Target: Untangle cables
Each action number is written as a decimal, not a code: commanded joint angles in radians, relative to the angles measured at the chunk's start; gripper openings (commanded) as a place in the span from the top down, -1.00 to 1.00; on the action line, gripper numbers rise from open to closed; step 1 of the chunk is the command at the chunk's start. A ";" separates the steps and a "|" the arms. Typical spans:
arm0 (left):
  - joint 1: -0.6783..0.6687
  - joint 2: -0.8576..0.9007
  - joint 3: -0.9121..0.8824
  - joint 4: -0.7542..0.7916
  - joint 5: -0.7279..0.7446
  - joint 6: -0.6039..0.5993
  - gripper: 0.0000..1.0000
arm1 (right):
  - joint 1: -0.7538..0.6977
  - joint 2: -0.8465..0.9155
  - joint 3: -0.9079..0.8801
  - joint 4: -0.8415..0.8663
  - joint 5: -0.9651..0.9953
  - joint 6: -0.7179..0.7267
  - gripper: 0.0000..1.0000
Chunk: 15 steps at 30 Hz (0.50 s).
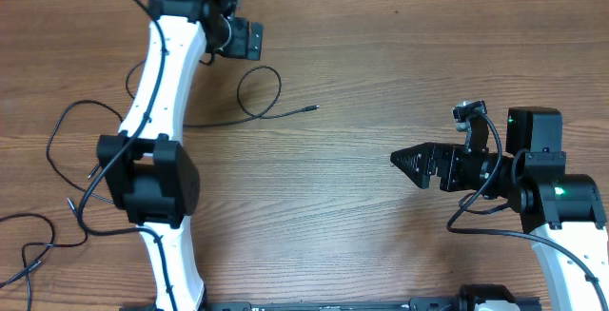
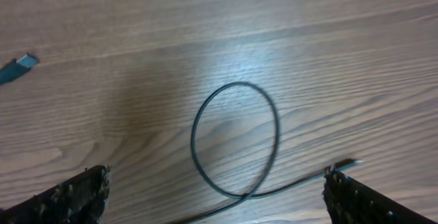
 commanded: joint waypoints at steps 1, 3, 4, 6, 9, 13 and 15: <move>-0.024 0.085 -0.009 -0.019 -0.122 0.019 -0.99 | 0.004 -0.002 0.023 0.005 0.002 -0.001 -1.00; -0.026 0.130 -0.009 -0.033 -0.150 0.016 -0.99 | 0.004 -0.002 0.023 0.005 0.002 -0.001 -1.00; -0.026 0.161 -0.009 -0.041 -0.153 0.015 -1.00 | 0.004 -0.002 0.023 0.005 0.002 -0.001 -1.00; -0.026 0.203 -0.009 -0.053 -0.153 0.015 -0.99 | 0.004 -0.002 0.023 0.005 0.002 -0.001 -1.00; -0.026 0.250 -0.009 -0.055 -0.166 0.006 -0.99 | 0.004 -0.002 0.023 0.004 0.002 -0.001 -1.00; -0.024 0.276 -0.009 -0.055 -0.281 -0.015 -0.99 | 0.004 -0.003 0.023 0.001 0.002 -0.001 -1.00; -0.024 0.279 -0.009 -0.055 -0.289 -0.015 -0.99 | 0.004 -0.002 0.023 0.001 0.002 0.000 -1.00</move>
